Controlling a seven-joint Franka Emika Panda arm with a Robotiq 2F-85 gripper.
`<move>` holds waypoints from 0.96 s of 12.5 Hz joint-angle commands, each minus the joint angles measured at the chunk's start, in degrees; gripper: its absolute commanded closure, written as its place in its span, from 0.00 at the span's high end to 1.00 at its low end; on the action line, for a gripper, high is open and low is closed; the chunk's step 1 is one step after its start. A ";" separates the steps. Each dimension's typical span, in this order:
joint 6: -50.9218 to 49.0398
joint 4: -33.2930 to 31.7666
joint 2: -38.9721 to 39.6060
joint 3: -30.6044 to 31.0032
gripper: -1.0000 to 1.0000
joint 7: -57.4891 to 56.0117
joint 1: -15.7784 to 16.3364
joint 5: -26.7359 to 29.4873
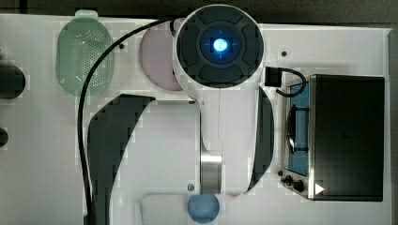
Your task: Flap open oven.
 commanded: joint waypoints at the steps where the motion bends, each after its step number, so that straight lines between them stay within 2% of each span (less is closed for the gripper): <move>1: -10.12 -7.69 -16.57 -2.90 0.79 -4.48 -1.51 0.26; 3: -10.12 -7.70 -16.57 -2.89 1.00 -4.48 -1.51 0.26; 5: -10.13 -7.69 -16.57 -2.89 1.00 -4.48 -1.51 0.26; 6: -10.12 -7.69 -16.56 -2.90 0.95 -4.48 -1.51 0.26; 12: -10.13 -7.83 -16.56 -4.15 0.22 -4.51 -1.67 0.23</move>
